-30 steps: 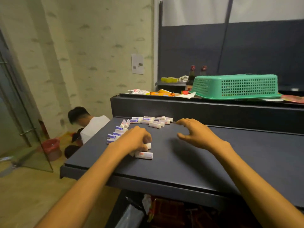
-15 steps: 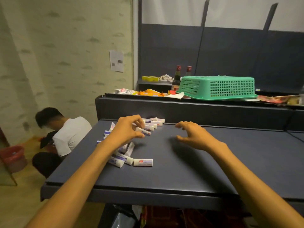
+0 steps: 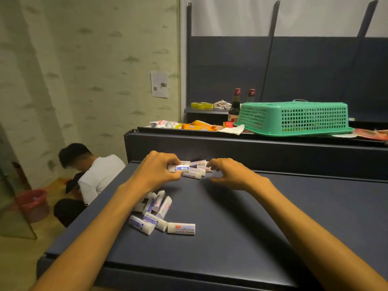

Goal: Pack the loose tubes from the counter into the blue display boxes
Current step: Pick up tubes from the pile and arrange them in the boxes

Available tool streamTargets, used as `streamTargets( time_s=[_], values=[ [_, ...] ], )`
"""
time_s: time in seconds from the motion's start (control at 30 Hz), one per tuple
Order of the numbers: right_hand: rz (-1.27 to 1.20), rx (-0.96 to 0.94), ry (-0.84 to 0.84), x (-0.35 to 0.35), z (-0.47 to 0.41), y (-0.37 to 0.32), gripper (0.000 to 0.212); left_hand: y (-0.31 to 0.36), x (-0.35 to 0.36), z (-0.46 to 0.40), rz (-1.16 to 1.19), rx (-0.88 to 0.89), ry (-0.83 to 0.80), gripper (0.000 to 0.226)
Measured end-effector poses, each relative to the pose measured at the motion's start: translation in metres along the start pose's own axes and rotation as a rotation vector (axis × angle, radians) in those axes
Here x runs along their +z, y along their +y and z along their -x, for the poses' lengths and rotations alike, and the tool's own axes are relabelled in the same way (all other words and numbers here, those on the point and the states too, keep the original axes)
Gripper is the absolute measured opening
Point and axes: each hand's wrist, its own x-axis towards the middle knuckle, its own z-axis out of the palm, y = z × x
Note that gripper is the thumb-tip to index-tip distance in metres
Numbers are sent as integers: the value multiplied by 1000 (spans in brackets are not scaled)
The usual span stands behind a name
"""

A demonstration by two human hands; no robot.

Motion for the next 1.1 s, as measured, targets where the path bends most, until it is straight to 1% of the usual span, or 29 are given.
streamTargets(
  time_s=[0.27,0.43,0.57,0.63,0.73,0.8,0.97,1.1],
  values=[
    [51,-56,-5,20,-39,-16,40,-21,1,-8,13,-24,-27,36],
    [40,-18,1,28,-44,-19,37,-32,0,-13,65,8,-25,33],
    [26,57,19,28,-38,-16,46,-37,3,-15,87,32,-26,31],
    [12,95,20,30,-35,-11,42,-38,4,-15,96,50,-25,30],
    [-82,120,65,31,-30,-4,36,-36,6,-15,111,71,-29,30],
    [-116,98,87,29,-25,0,27,-33,8,-15,126,81,-27,30],
    [-151,73,152,28,-8,6,28,-25,8,-11,151,95,-27,30],
    [-277,76,189,21,5,3,28,-22,5,-7,160,109,-19,30]
  ],
)
